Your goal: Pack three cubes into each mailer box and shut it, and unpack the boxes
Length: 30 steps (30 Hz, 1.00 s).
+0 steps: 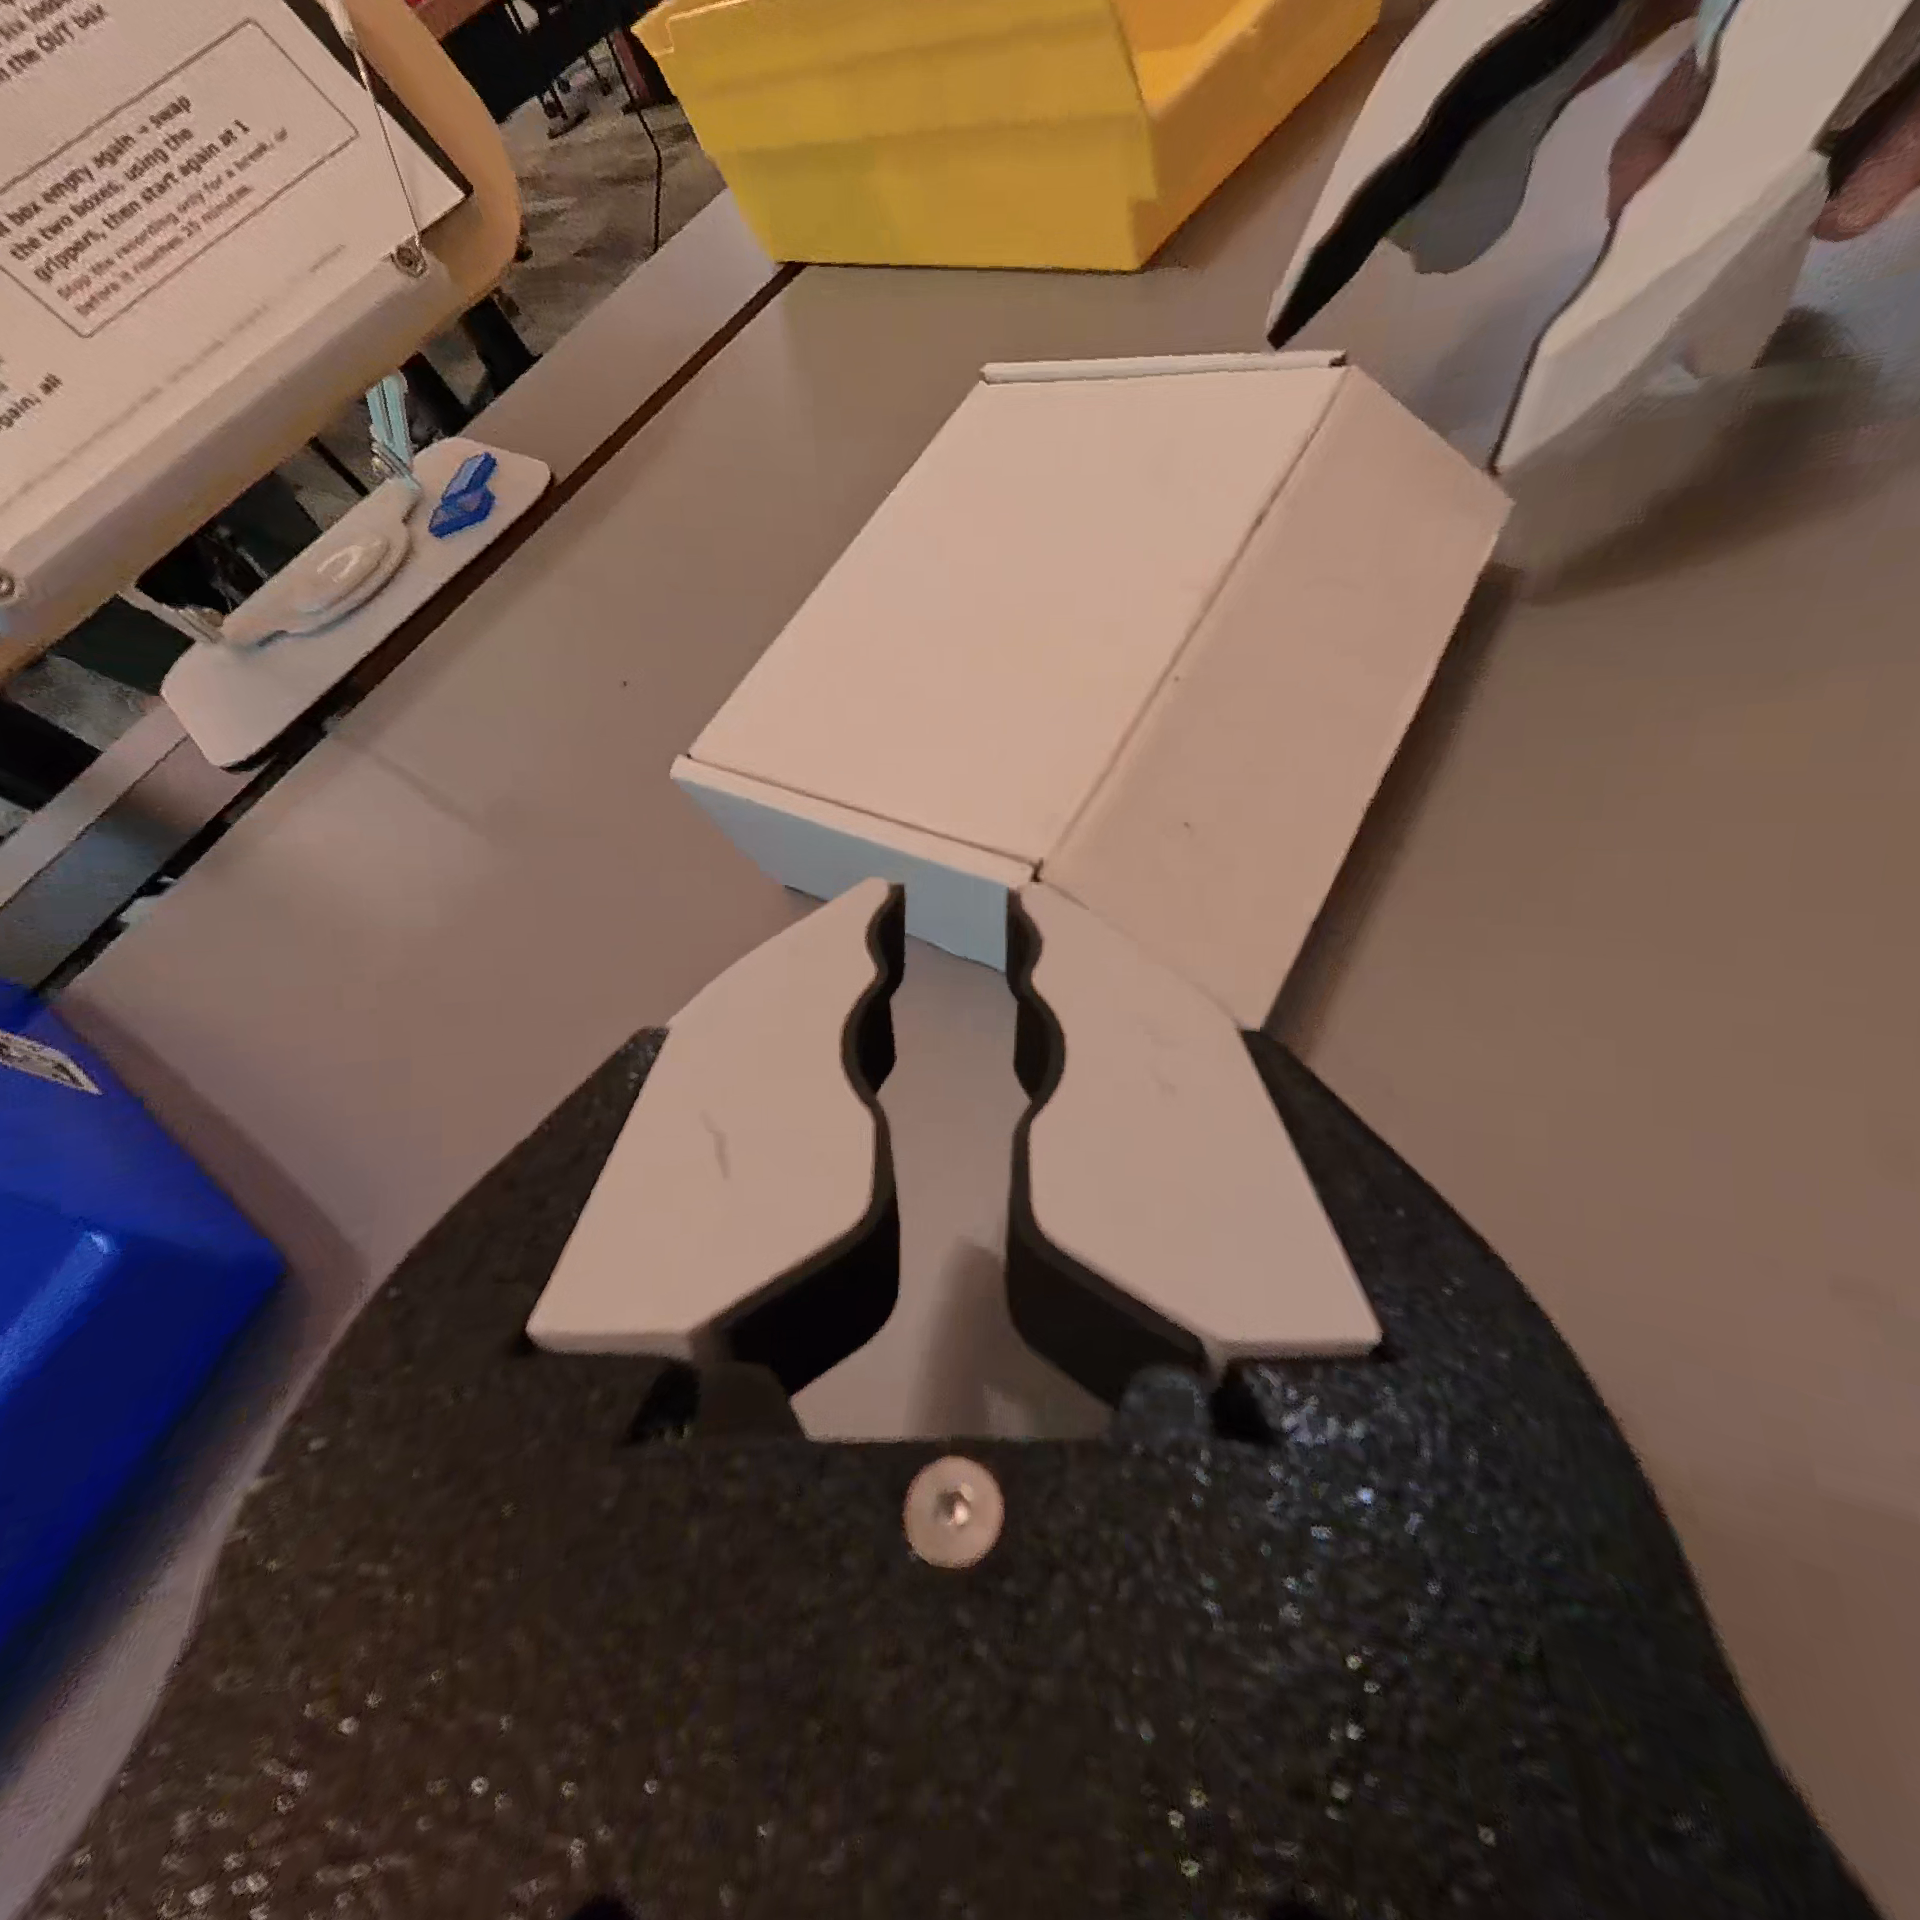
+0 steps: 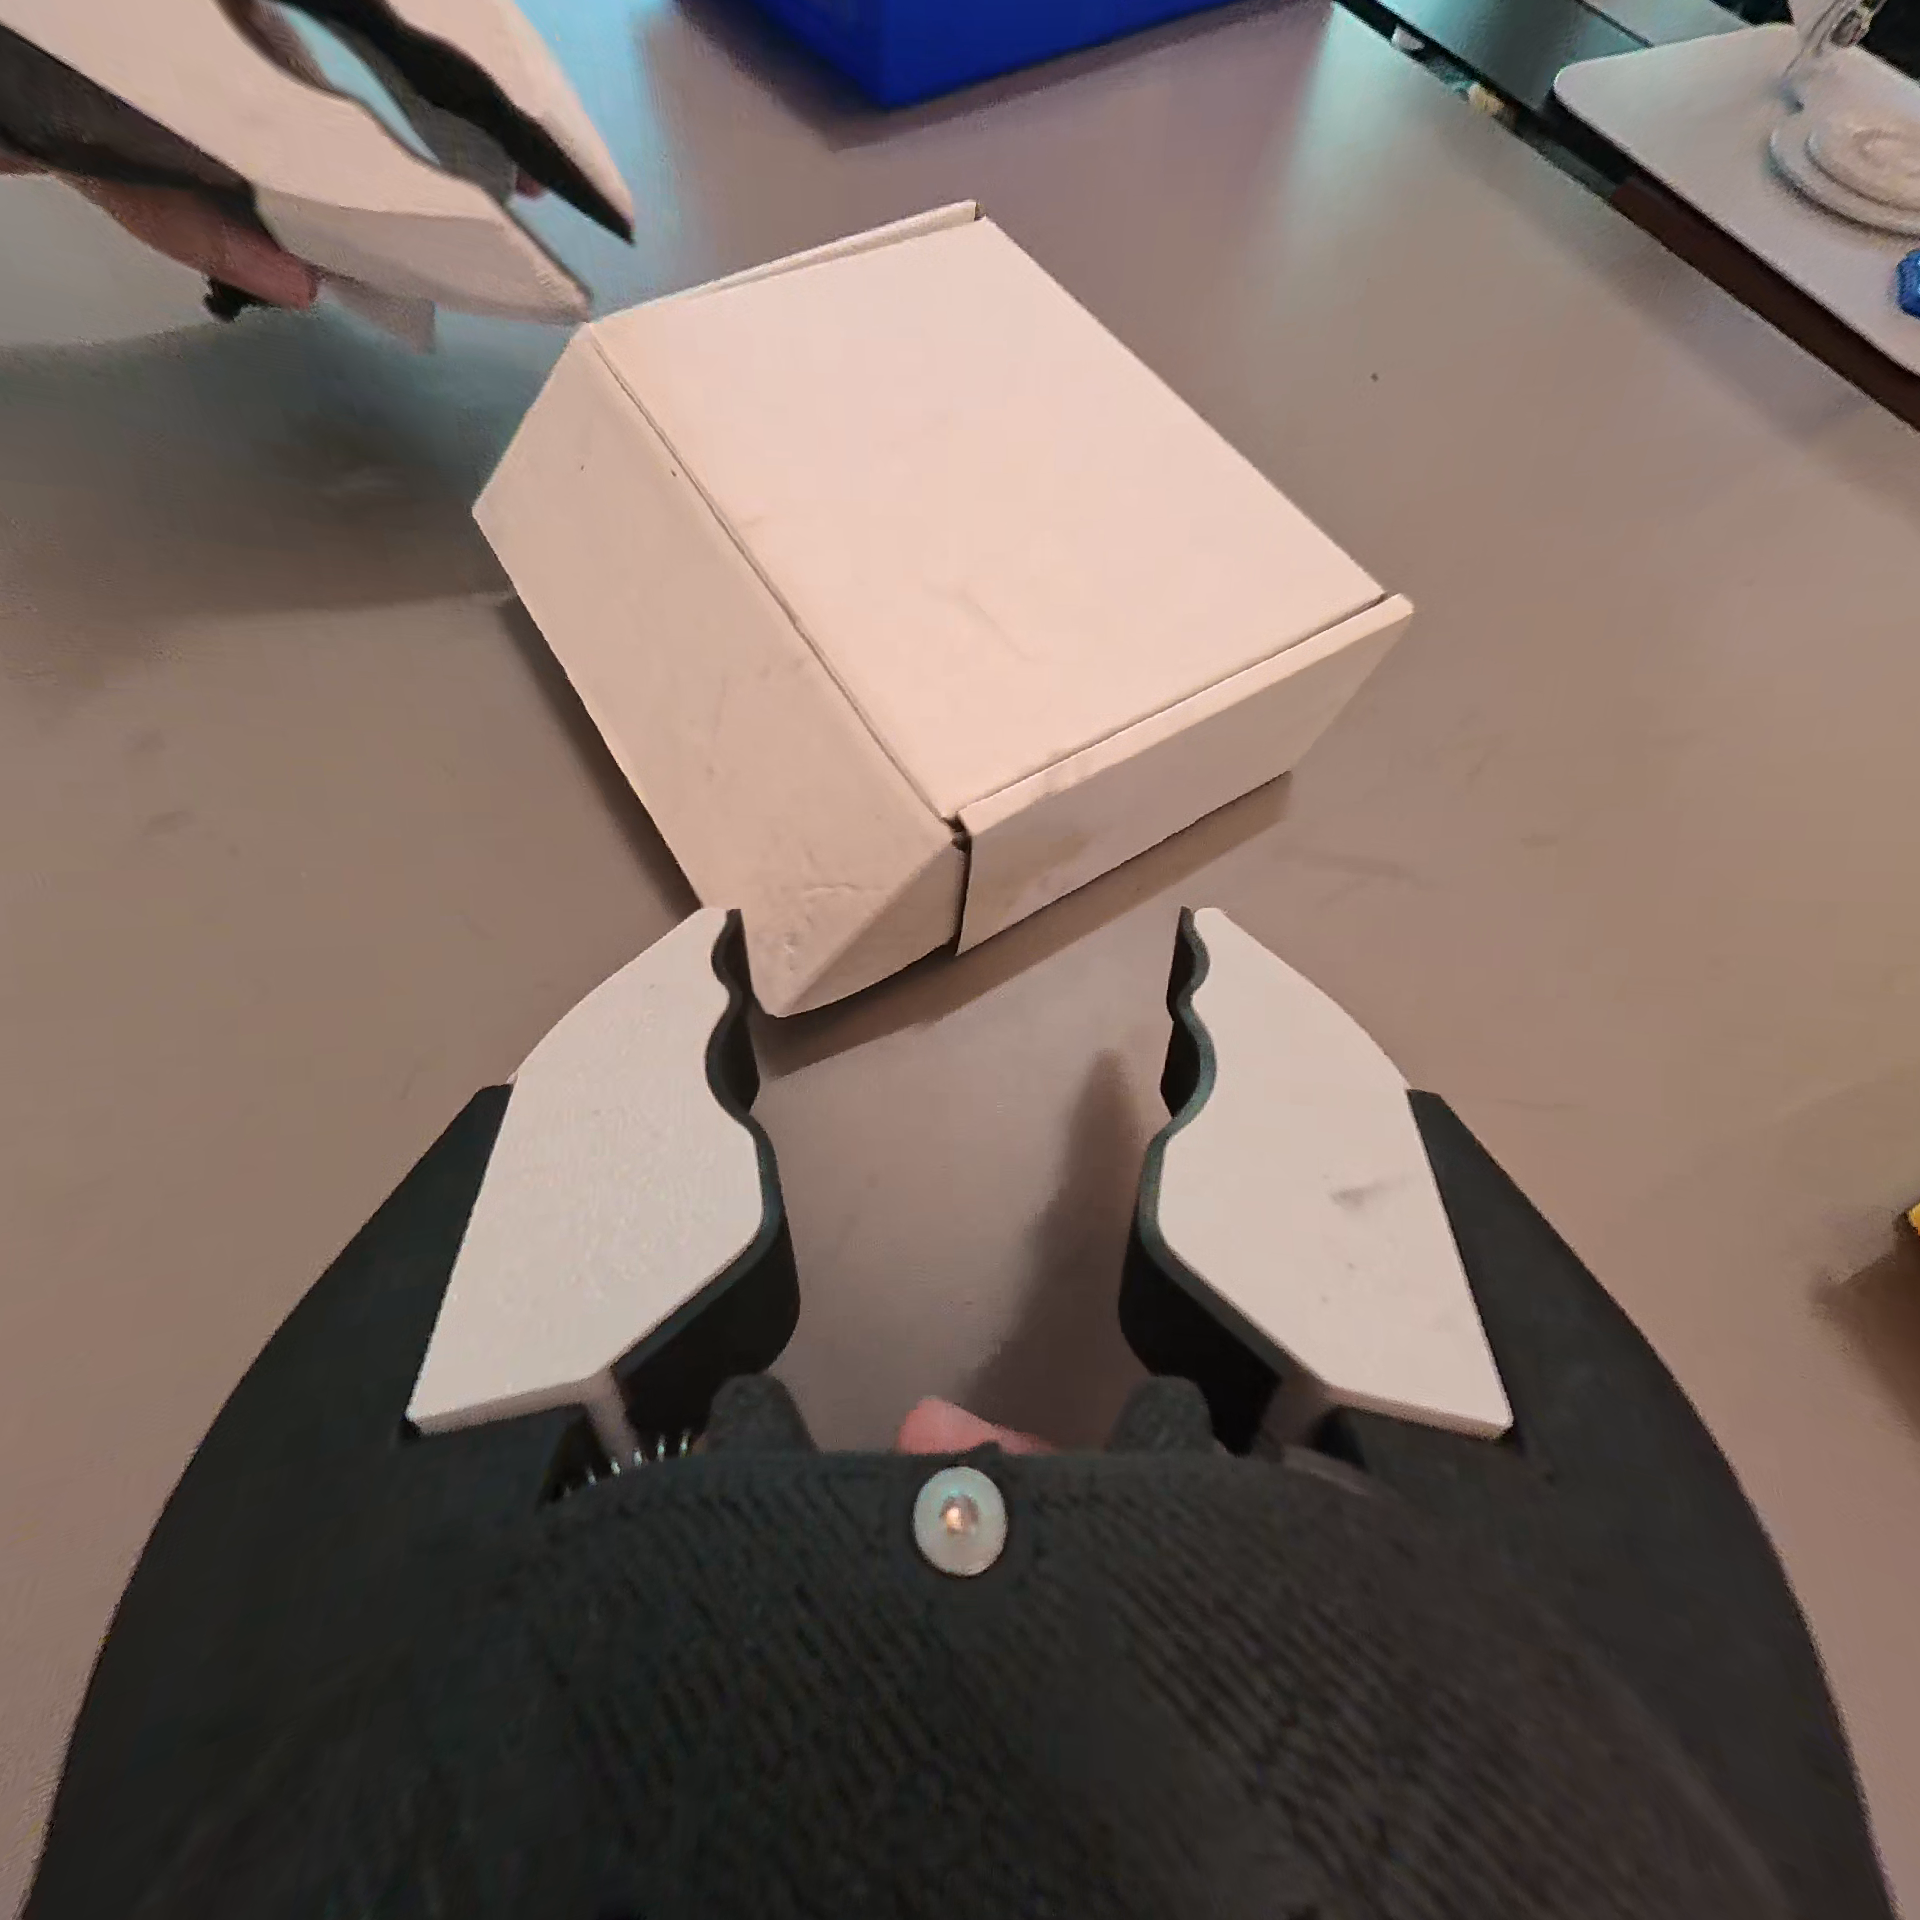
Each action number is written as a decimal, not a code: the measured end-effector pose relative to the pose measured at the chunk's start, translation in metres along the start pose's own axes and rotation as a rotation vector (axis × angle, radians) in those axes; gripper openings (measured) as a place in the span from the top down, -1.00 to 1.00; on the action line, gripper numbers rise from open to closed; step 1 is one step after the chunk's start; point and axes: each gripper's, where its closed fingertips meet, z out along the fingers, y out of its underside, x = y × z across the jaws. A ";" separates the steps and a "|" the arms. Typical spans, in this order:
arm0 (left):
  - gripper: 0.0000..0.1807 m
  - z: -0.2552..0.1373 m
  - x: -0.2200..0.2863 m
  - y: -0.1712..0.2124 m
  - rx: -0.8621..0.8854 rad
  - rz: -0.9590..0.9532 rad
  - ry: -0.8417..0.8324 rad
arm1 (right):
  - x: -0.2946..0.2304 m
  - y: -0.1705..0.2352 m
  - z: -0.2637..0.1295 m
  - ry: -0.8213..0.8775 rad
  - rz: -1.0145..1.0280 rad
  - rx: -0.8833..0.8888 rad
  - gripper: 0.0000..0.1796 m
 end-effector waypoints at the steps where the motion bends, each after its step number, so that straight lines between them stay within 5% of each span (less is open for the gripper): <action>1: 0.76 -0.003 0.002 -0.001 0.014 -0.027 0.017 | 0.003 0.000 -0.001 0.003 0.007 0.007 0.14; 5: 0.31 -0.004 0.020 0.012 -0.045 -0.139 0.210 | 0.008 0.006 -0.001 -0.054 0.079 -0.025 0.14; 13: 0.04 0.022 0.031 0.036 -0.230 -0.227 0.430 | -0.003 0.001 0.019 -0.188 0.050 -0.086 0.17; 30: 0.41 0.036 0.019 0.038 -0.253 0.002 0.287 | 0.003 0.004 0.036 -0.085 -0.067 -0.079 0.31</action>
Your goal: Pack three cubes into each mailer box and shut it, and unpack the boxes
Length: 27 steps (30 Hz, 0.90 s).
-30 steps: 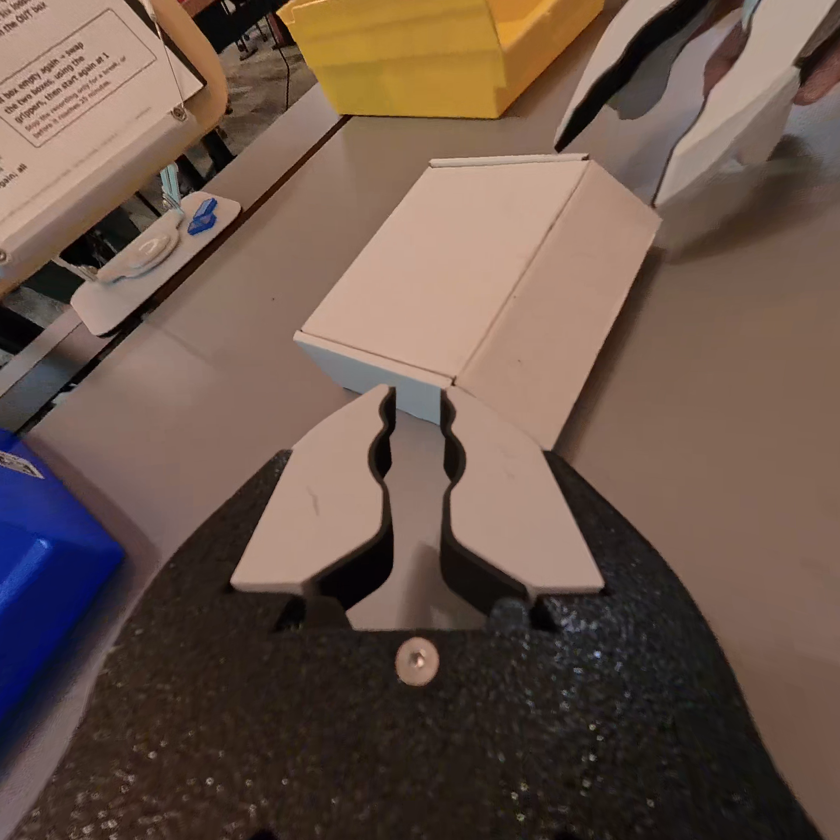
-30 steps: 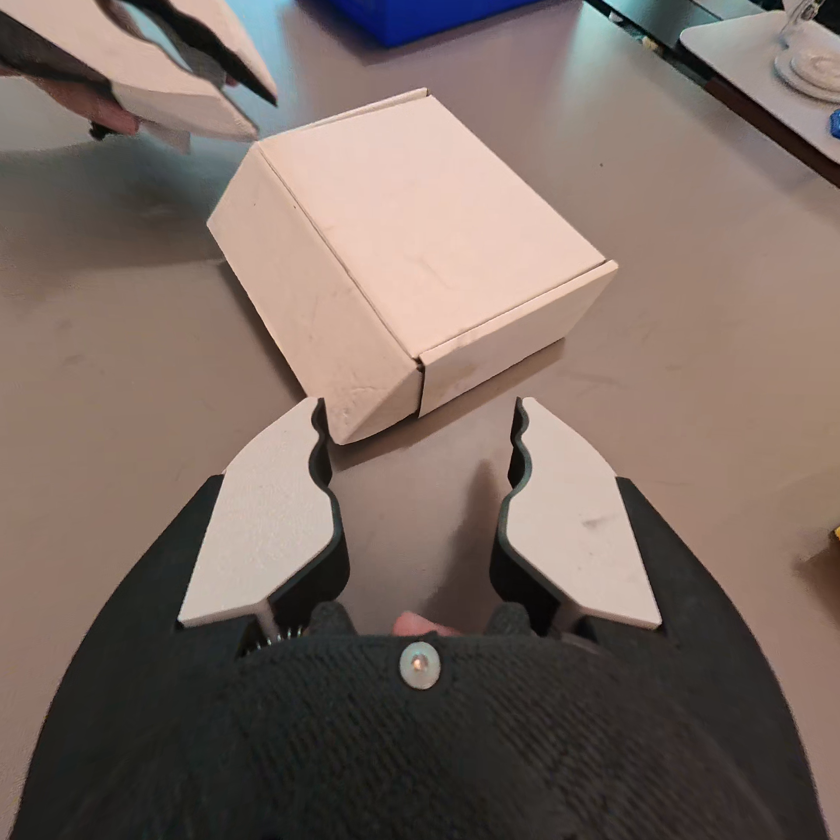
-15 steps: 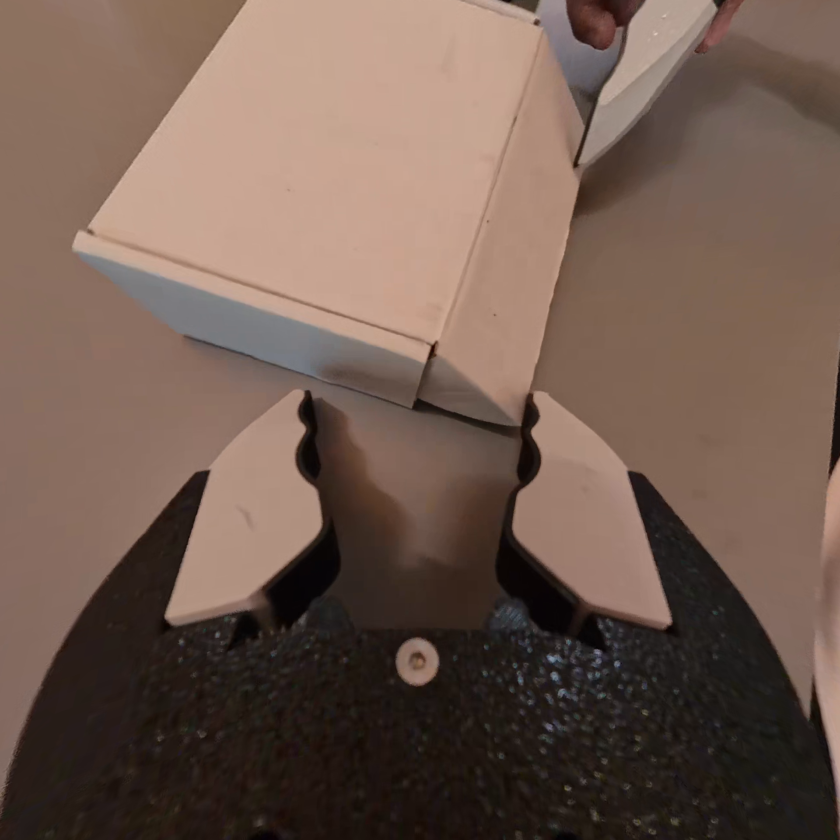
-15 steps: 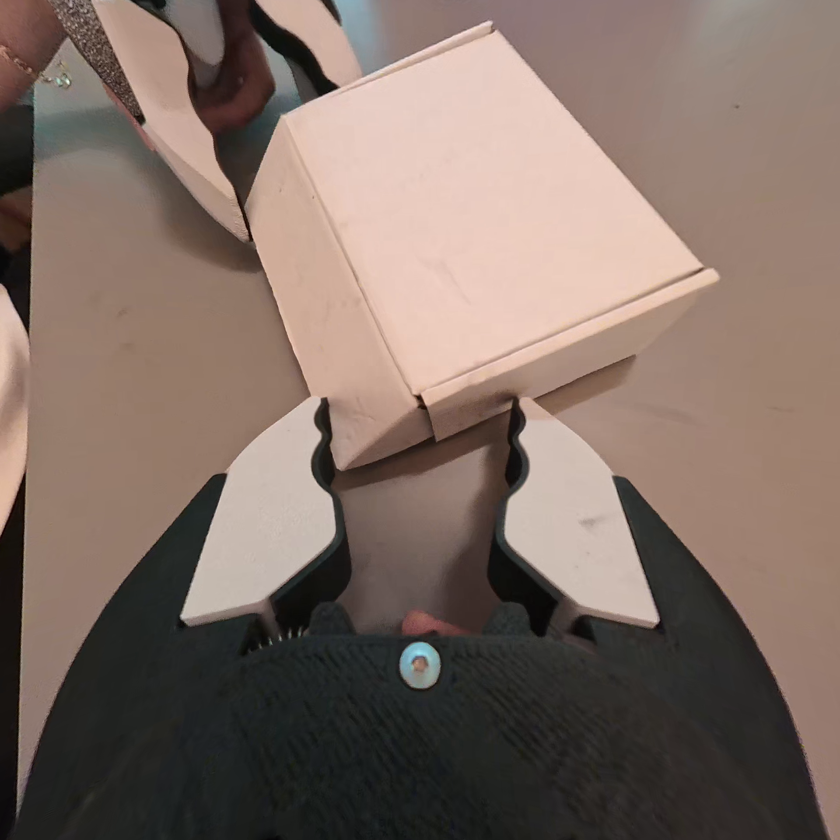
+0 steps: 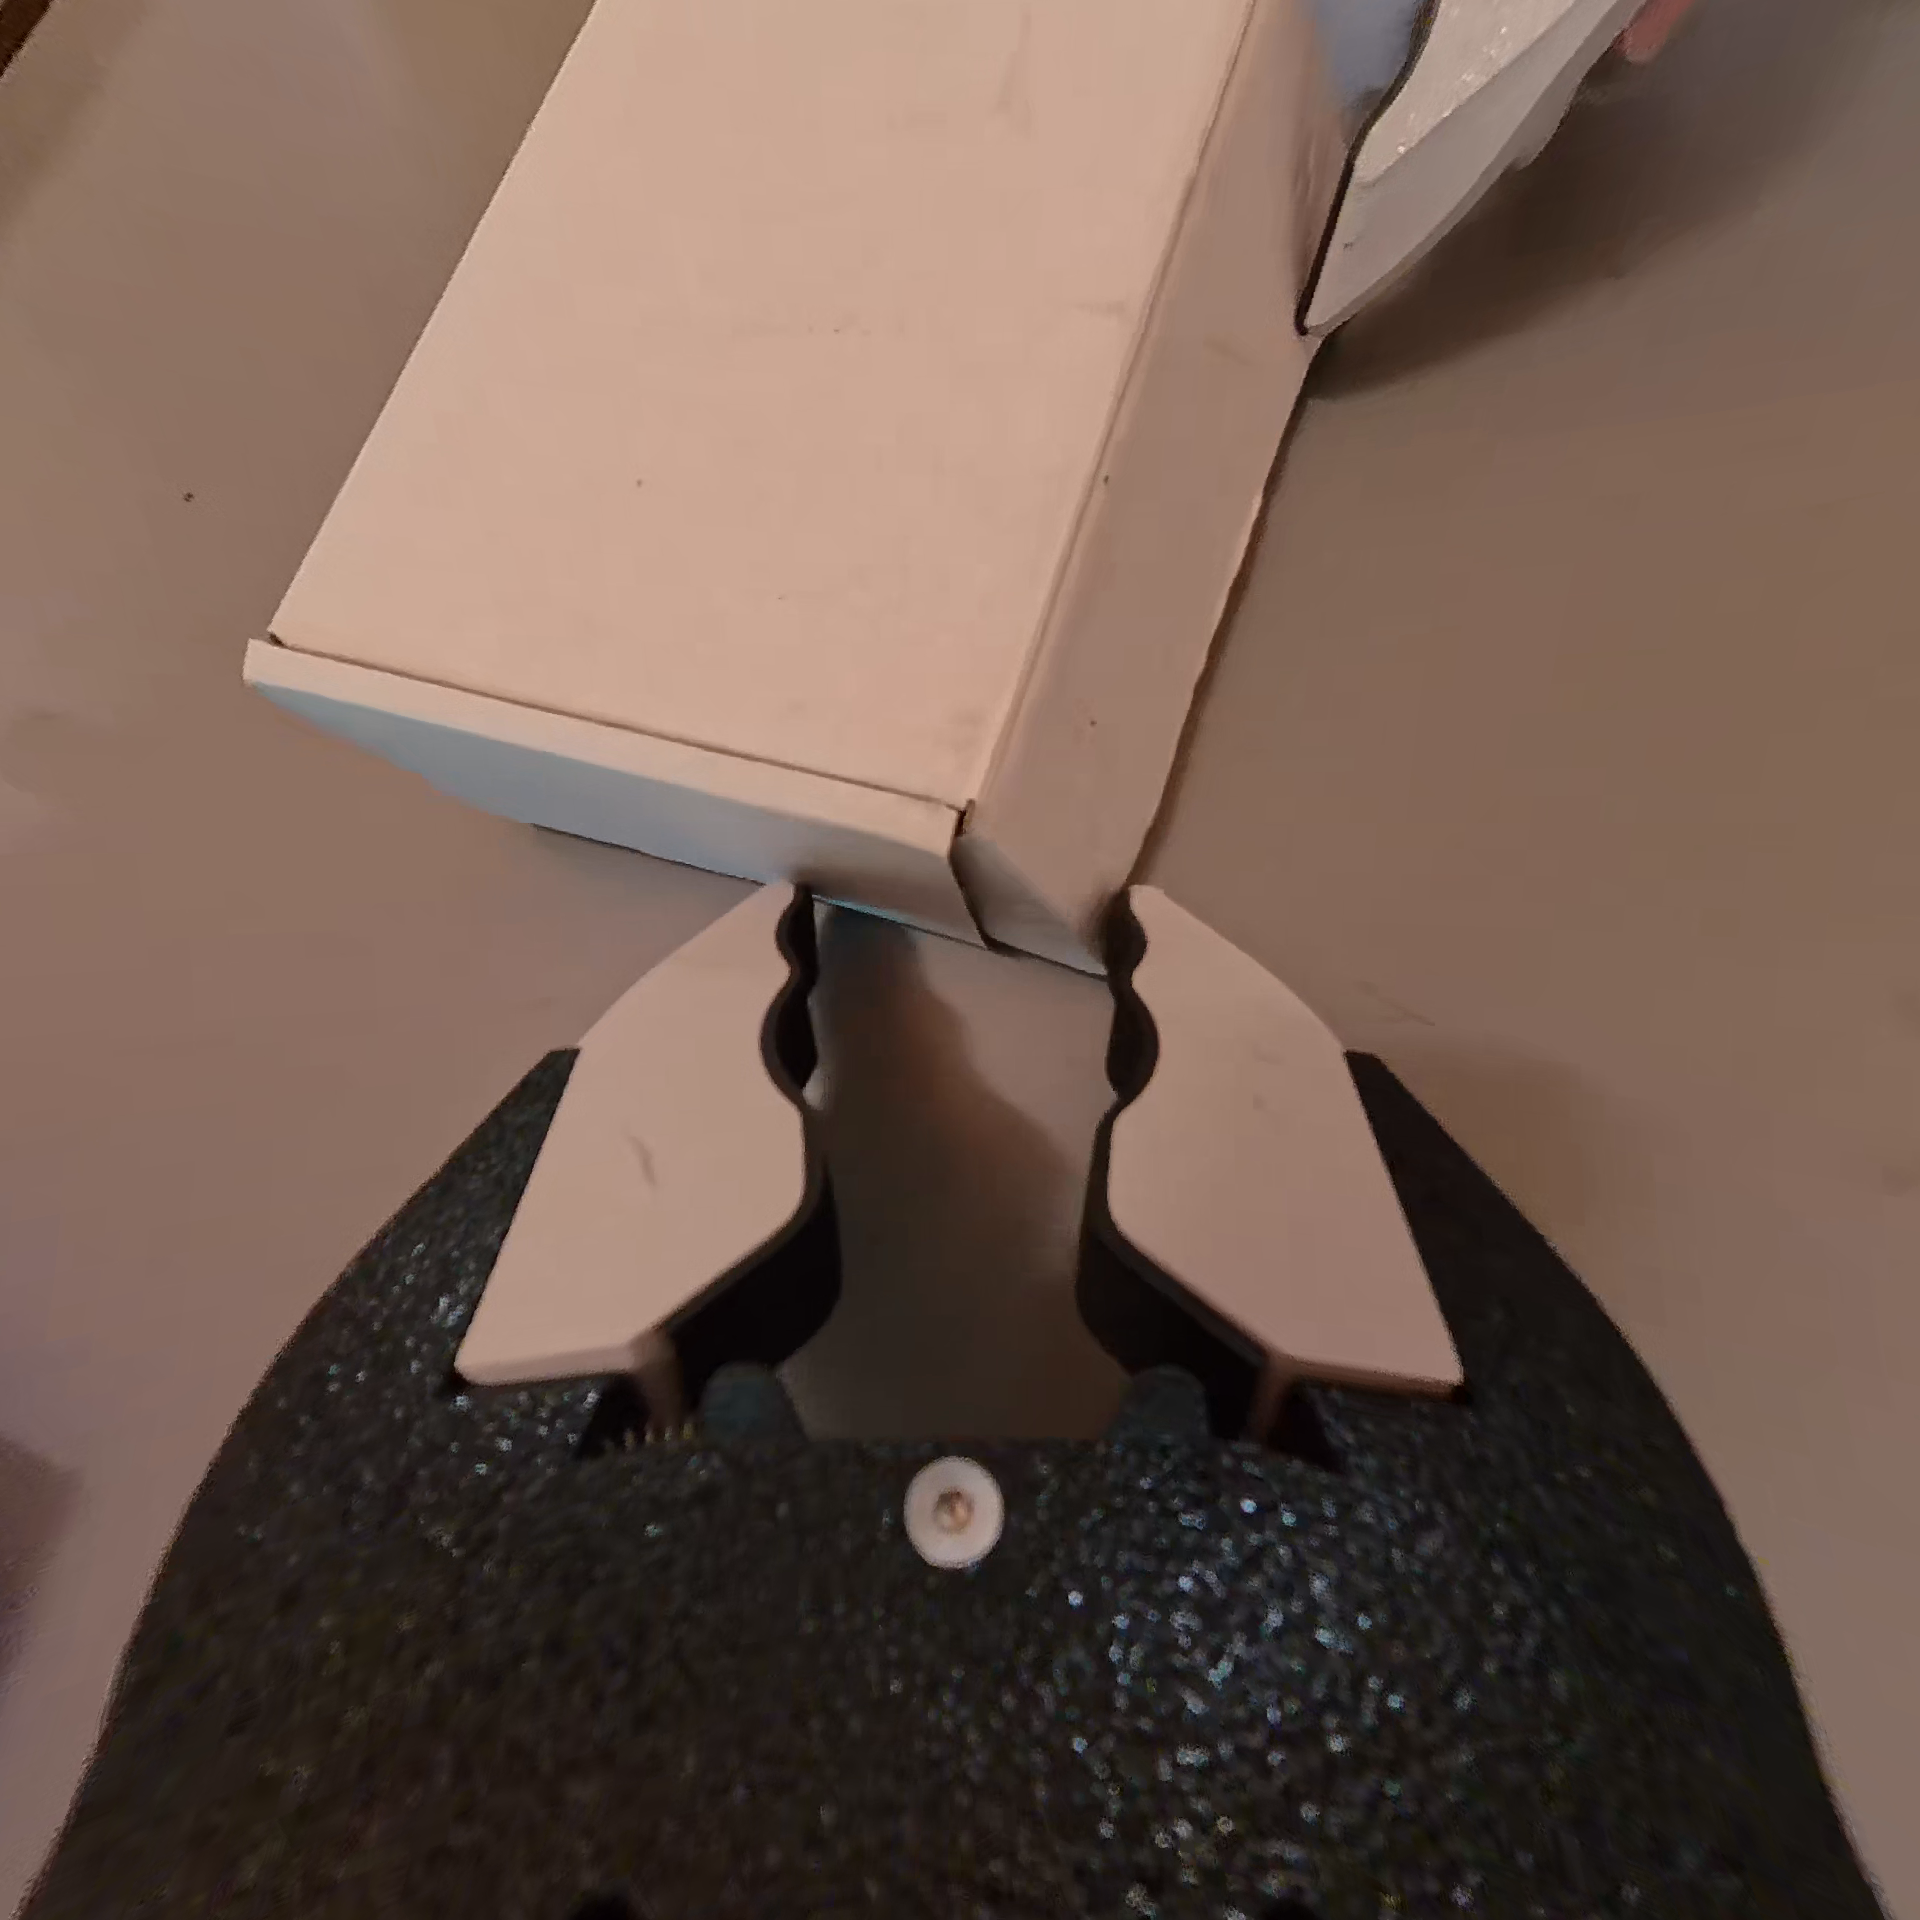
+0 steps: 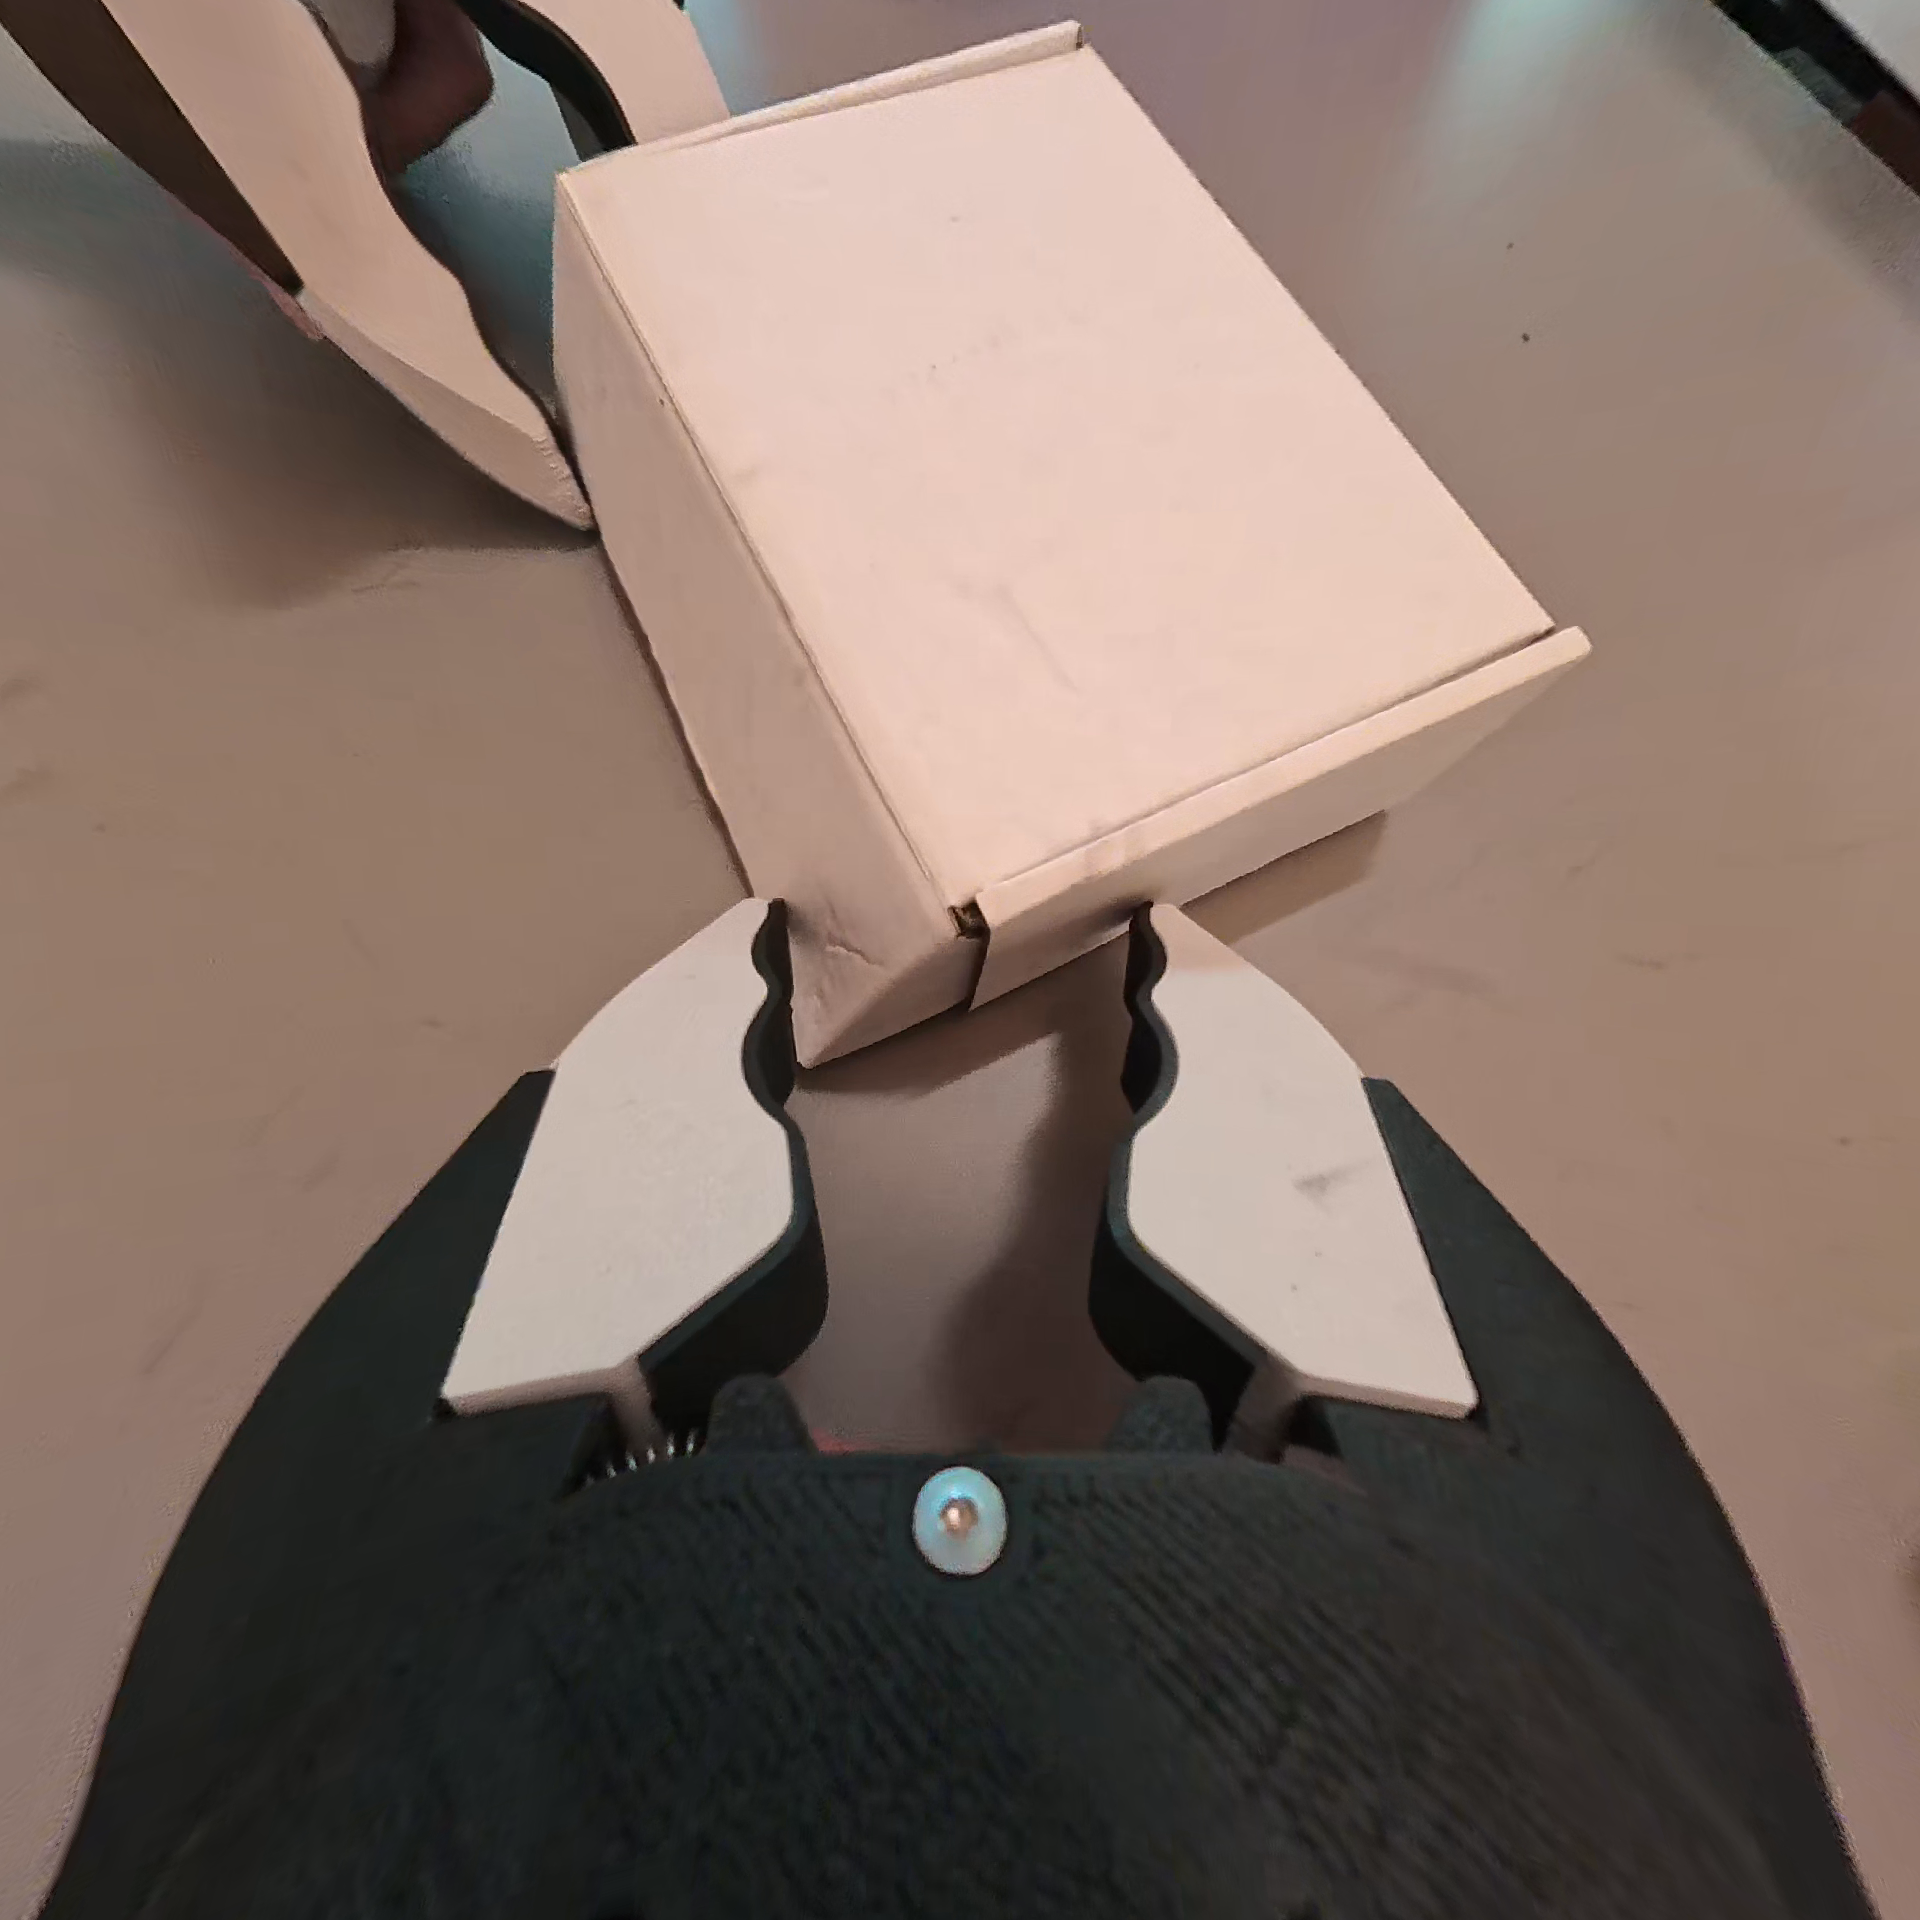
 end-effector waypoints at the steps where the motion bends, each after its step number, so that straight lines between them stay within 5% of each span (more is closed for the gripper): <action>1: 0.44 0.000 -0.002 0.000 -0.003 0.003 -0.016 | 0.000 0.000 0.000 0.005 -0.001 0.000 0.32; 12: 0.40 -0.010 0.009 0.007 0.017 0.005 0.013 | 0.001 -0.008 -0.020 0.065 -0.070 0.015 0.37; 18: 0.30 -0.042 -0.022 -0.014 0.126 0.273 -0.241 | 0.025 -0.071 -0.052 0.236 -0.067 0.327 1.00; 23: 0.20 -0.050 -0.046 -0.028 0.099 0.729 -0.445 | 0.029 -0.039 -0.018 0.276 -0.213 0.067 1.00; 27: 0.18 -0.039 -0.058 -0.022 0.013 0.898 -0.483 | 0.032 -0.039 -0.017 0.300 -0.204 0.079 1.00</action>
